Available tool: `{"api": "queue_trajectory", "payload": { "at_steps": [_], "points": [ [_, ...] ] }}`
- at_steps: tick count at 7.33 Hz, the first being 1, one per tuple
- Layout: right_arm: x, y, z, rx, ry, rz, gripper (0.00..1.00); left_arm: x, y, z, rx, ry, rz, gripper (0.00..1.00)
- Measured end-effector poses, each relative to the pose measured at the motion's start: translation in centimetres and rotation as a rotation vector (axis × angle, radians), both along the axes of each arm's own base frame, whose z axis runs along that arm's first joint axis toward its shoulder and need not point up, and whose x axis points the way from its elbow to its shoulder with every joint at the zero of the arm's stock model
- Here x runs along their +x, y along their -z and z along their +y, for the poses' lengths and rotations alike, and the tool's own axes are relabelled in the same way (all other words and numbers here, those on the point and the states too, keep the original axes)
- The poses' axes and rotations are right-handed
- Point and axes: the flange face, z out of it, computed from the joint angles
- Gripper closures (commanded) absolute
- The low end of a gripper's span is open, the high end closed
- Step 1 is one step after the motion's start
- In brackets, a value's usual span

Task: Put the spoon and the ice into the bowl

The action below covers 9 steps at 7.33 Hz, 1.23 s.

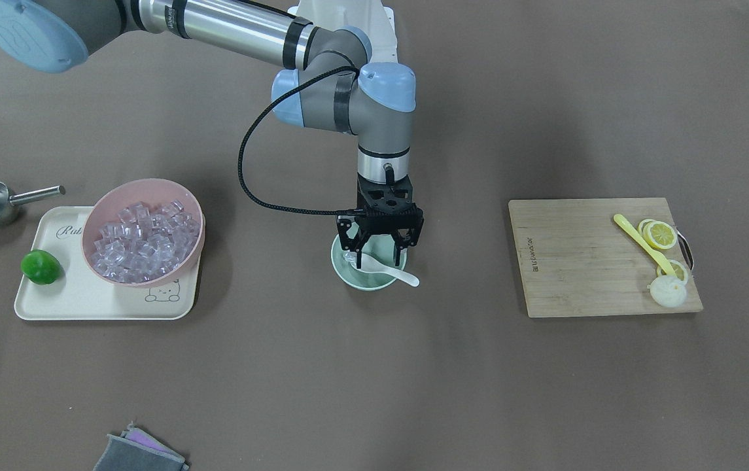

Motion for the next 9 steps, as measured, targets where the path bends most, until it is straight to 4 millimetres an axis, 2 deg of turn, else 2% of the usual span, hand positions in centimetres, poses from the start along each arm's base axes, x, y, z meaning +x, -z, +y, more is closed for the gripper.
{"api": "queue_trajectory", "payload": {
  "at_steps": [2, 3, 4, 5, 6, 7, 9],
  "points": [
    [3.3, 1.1, -2.4, -0.026, 0.015, -0.040, 0.01, 0.0, -0.1, 0.1, -0.004, 0.001, 0.000, 0.01],
    [5.6, 0.7, -3.9, -0.062, 0.023, -0.056, 0.01, -0.1, -0.5, 0.4, -0.012, 0.002, -0.001, 0.01],
    [8.7, -0.2, -5.6, -0.112, 0.024, -0.057, 0.01, -0.2, -1.1, 0.9, -0.024, 0.001, -0.002, 0.01],
    [12.8, -1.4, -7.6, -0.159, 0.030, -0.061, 0.00, -0.3, -2.0, 1.8, -0.038, 0.003, -0.001, 0.01],
    [18.0, -3.7, -9.0, -0.187, 0.054, -0.073, 0.00, -0.4, -2.7, 2.6, -0.049, 0.006, -0.001, 0.01],
    [23.6, -6.3, -9.4, -0.191, 0.087, -0.071, 0.00, -0.5, -2.8, 3.1, -0.049, 0.008, -0.001, 0.01],
    [33.8, -9.9, -8.8, -0.182, 0.152, 0.004, 0.00, -0.7, -1.0, 3.8, -0.018, 0.012, -0.001, 0.01]
  ]
}}
